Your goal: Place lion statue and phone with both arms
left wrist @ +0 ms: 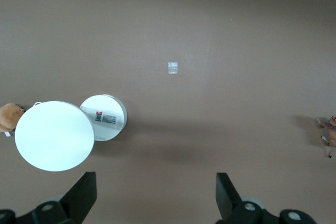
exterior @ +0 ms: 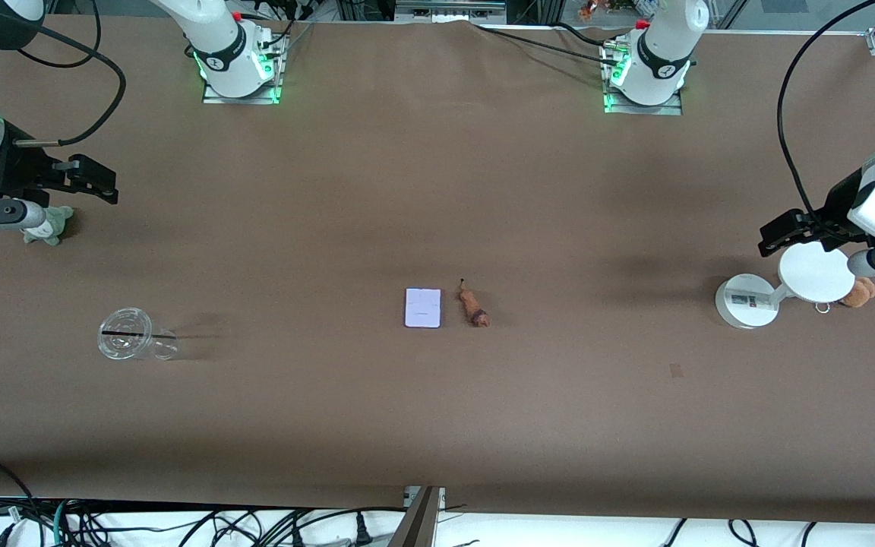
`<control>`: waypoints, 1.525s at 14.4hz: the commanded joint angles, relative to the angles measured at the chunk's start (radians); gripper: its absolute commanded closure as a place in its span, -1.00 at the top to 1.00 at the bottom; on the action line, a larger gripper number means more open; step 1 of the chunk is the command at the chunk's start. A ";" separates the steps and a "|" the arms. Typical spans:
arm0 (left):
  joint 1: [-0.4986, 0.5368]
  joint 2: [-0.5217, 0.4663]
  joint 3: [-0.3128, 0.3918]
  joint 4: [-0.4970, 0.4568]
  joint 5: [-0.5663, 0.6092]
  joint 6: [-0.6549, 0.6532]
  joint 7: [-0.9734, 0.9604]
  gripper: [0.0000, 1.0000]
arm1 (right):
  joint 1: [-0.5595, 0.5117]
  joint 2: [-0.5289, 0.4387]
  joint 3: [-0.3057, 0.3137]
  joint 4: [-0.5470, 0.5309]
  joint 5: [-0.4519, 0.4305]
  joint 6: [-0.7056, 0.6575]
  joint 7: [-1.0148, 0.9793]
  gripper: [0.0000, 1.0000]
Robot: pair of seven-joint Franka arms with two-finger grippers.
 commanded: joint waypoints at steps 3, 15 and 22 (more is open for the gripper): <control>0.000 0.014 -0.001 0.022 -0.004 -0.013 0.003 1.00 | -0.006 0.008 0.008 0.024 -0.007 -0.006 -0.006 1.00; -0.003 0.034 -0.003 0.012 -0.006 -0.010 -0.023 1.00 | -0.005 0.010 0.009 0.024 -0.003 -0.003 -0.004 1.00; -0.133 0.139 -0.013 0.019 -0.009 0.050 -0.266 1.00 | -0.005 0.010 0.009 0.024 -0.001 -0.002 -0.004 1.00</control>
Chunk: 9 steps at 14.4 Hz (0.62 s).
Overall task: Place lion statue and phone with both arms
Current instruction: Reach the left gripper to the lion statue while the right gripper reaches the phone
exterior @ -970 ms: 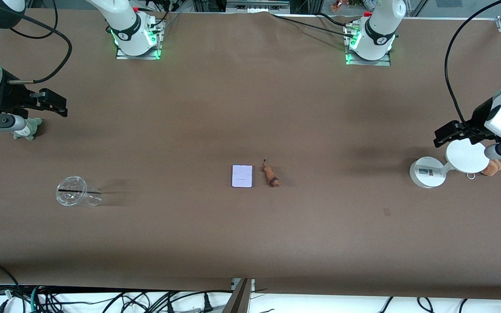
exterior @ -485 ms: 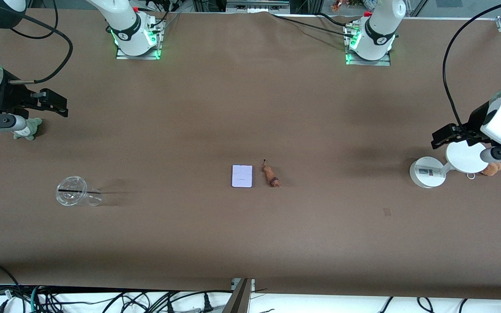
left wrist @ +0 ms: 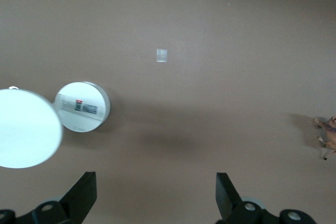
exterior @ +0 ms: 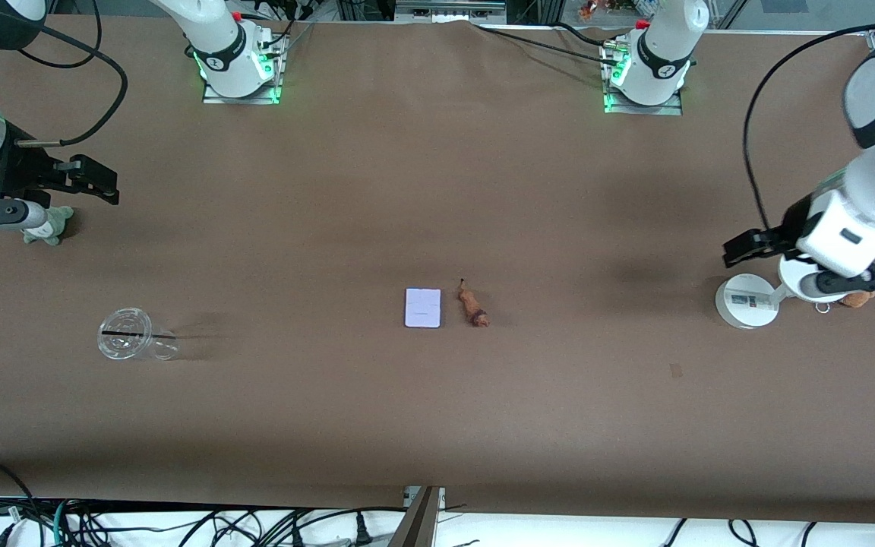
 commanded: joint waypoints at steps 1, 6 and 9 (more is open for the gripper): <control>-0.102 0.083 0.001 0.023 -0.009 0.068 -0.209 1.00 | -0.005 0.009 0.006 0.023 -0.001 -0.007 -0.004 1.00; -0.300 0.249 0.002 0.038 -0.011 0.257 -0.695 1.00 | -0.005 0.026 0.006 0.021 -0.001 -0.005 0.000 1.00; -0.420 0.411 0.010 0.180 -0.006 0.274 -0.965 1.00 | -0.002 0.038 0.008 0.020 0.002 -0.002 0.002 1.00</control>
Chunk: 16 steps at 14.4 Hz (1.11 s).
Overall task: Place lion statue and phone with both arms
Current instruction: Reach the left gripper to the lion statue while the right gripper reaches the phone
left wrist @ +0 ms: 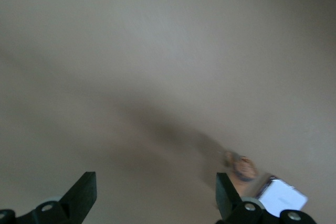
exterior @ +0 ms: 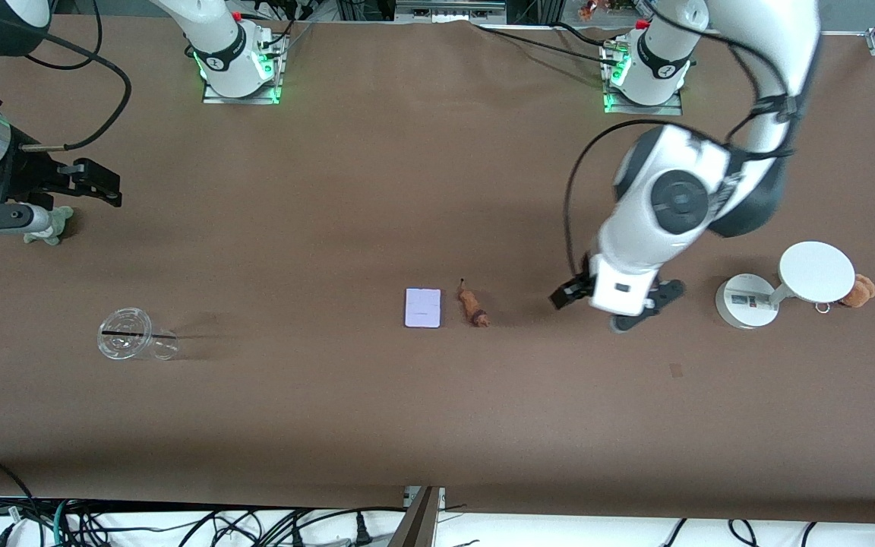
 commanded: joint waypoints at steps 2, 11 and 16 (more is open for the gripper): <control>-0.146 0.217 0.031 0.222 0.038 -0.016 -0.304 1.00 | 0.015 0.032 0.008 0.019 0.002 -0.003 0.005 1.00; -0.337 0.452 0.164 0.391 0.101 0.024 -0.544 1.00 | 0.087 0.095 0.008 0.021 0.023 0.000 0.019 1.00; -0.344 0.472 0.168 0.389 0.147 0.050 -0.534 1.00 | 0.141 0.148 0.008 0.022 0.026 0.060 0.019 1.00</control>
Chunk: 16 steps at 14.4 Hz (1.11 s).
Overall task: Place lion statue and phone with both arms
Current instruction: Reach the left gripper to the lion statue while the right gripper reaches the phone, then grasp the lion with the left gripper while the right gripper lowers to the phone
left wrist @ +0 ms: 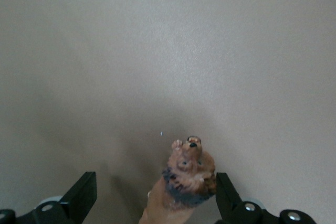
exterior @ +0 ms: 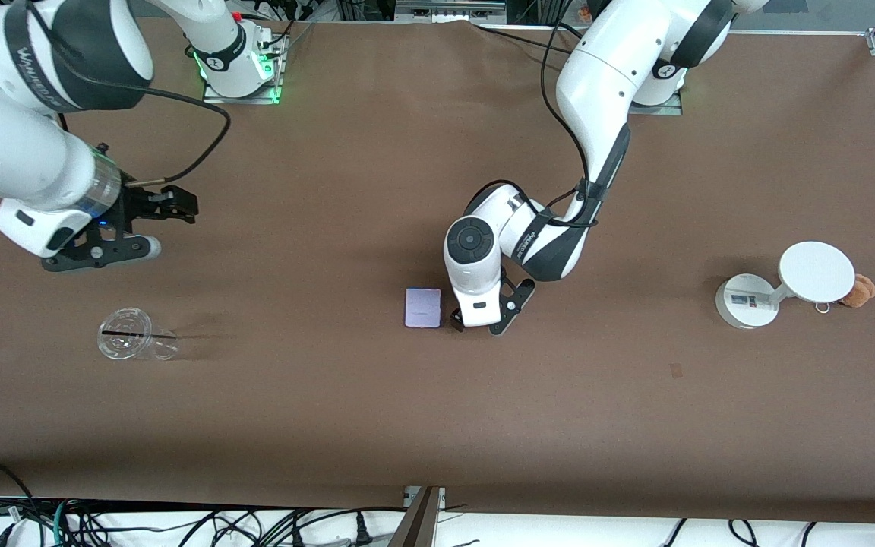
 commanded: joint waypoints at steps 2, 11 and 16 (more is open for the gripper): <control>-0.025 0.031 0.016 0.039 0.045 -0.007 -0.017 1.00 | 0.061 0.088 -0.003 0.022 0.010 0.079 0.012 1.00; -0.019 0.020 0.030 0.031 0.095 -0.048 0.115 -1.00 | 0.227 0.292 -0.001 0.022 0.017 0.420 0.389 1.00; 0.034 -0.001 0.071 0.031 0.129 -0.148 0.363 -1.00 | 0.253 0.364 -0.001 0.022 0.108 0.543 0.458 1.00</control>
